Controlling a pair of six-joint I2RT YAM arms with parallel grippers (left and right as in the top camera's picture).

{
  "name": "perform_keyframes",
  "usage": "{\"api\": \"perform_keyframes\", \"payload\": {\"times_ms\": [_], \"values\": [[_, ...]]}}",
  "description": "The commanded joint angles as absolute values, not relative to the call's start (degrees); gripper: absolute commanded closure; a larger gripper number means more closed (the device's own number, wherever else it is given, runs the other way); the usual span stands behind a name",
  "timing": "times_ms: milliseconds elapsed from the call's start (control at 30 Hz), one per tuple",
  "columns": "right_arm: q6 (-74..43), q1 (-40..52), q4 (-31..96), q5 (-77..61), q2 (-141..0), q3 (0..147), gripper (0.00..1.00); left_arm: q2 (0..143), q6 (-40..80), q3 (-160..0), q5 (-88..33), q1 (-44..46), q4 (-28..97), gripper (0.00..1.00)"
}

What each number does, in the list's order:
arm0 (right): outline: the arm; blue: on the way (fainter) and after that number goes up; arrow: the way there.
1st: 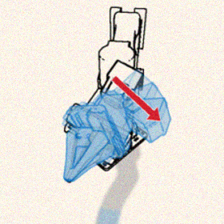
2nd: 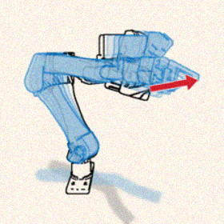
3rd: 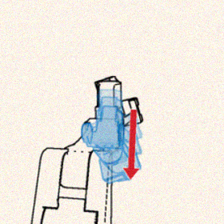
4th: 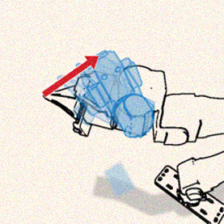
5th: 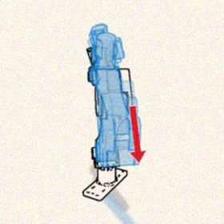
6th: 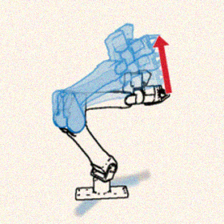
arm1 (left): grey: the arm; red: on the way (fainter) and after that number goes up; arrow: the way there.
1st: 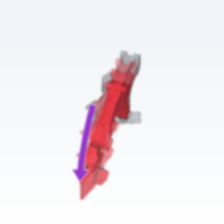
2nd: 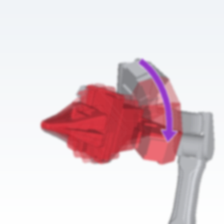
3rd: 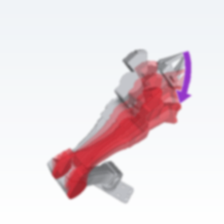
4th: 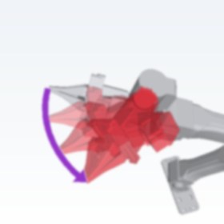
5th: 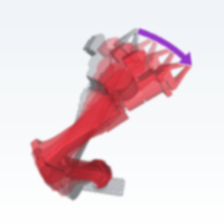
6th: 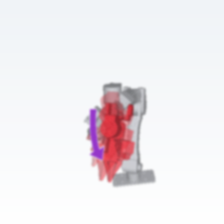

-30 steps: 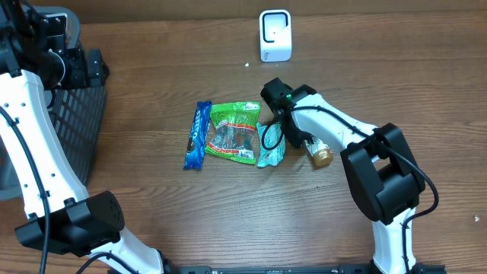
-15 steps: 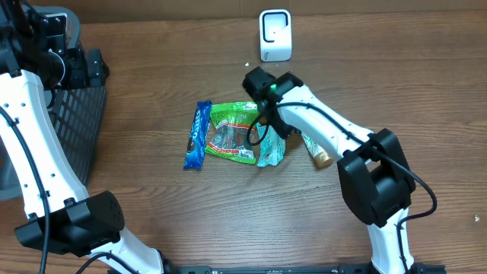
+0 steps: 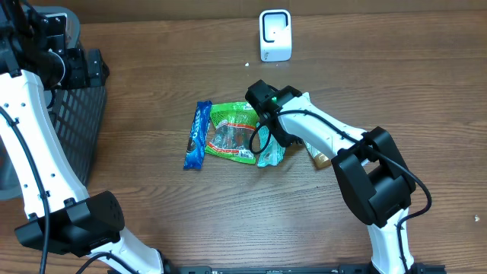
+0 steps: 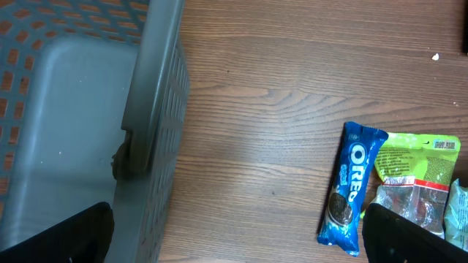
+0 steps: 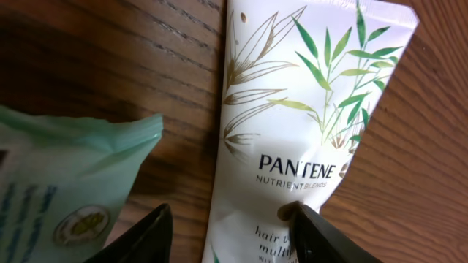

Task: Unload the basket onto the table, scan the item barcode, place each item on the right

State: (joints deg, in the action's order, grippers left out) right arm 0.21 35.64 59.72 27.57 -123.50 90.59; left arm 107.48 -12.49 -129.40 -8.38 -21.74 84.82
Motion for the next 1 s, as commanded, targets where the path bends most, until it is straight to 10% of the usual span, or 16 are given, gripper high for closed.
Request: {"api": "perform_keyframes", "payload": {"times_ms": [0,200,400,700,967], "values": [[-0.25,35.16,57.67,25.45,-123.46,87.53,0.48,106.39,-13.72,-129.49,-9.02,-21.26,84.82,0.00],[-0.25,33.61,53.74,25.45,-123.46,82.94,0.57,106.39,-13.72,-129.49,-9.02,-21.26,84.82,0.00],[-0.27,32.80,50.28,26.09,-123.46,79.24,0.96,106.39,-13.72,-129.49,-9.02,-21.26,84.82,0.01],[-4.95,32.95,54.81,17.98,-121.30,86.46,0.96,106.39,-13.72,-129.49,-9.02,-21.26,84.82,0.00],[-3.38,21.21,60.27,-24.27,-113.34,97.21,0.96,106.39,-13.72,-129.49,-9.02,-21.26,84.82,0.00]]}}
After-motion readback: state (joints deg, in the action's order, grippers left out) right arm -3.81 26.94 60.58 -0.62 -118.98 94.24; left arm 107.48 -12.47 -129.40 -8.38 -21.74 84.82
